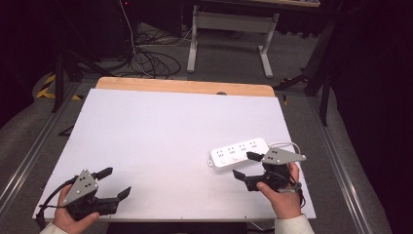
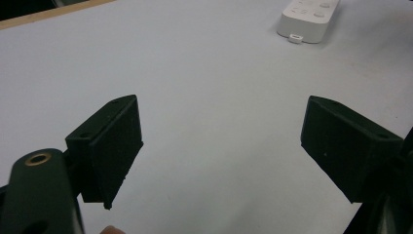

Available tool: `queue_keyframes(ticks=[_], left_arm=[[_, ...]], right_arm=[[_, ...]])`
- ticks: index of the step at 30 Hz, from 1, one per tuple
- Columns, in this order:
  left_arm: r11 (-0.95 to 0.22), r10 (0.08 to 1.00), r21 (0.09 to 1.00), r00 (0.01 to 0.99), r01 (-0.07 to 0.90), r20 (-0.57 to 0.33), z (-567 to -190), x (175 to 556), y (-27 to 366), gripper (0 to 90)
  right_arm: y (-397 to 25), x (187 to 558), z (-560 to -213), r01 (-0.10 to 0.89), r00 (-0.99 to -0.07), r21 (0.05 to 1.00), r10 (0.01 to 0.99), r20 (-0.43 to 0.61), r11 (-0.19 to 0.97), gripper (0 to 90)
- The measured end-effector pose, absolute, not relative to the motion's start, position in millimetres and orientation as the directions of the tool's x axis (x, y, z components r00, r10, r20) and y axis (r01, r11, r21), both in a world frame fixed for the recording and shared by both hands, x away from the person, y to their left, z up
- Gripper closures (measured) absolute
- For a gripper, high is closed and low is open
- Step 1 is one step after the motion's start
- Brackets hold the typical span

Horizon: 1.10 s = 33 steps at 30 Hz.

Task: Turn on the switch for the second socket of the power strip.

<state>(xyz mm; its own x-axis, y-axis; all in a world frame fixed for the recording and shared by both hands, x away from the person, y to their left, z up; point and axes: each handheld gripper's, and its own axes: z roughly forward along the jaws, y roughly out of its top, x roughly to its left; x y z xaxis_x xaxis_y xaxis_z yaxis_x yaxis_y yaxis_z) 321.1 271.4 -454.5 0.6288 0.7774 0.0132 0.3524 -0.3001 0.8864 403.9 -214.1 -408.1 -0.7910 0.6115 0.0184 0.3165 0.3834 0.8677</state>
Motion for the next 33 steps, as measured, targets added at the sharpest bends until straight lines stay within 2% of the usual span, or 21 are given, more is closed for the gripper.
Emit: queue_keyframes(ticks=[10, 21, 33], left_arm=[[-0.305, 0.771, 0.888, 0.636, 0.343, 0.019, -453.9, 321.0, 272.2, 14.9], [-0.294, 0.774, 0.890, 0.633, 0.349, 0.008, -454.2, 321.1, 272.4, 13.9], [-0.311, 0.758, 0.886, 0.652, 0.343, 0.013, -455.8, 321.7, 272.8, 10.3]], right_arm=[[-221.9, 400.8, -427.2, 0.296, -0.821, 0.876, 0.570, 0.029, 0.381, 17.8], [-224.8, 400.4, -448.7, 0.285, -0.821, 0.871, 0.571, 0.007, 0.399, 17.4], [-231.0, 395.6, -473.3, 0.320, -0.807, 0.854, 0.591, 0.018, 0.411, 17.3]])
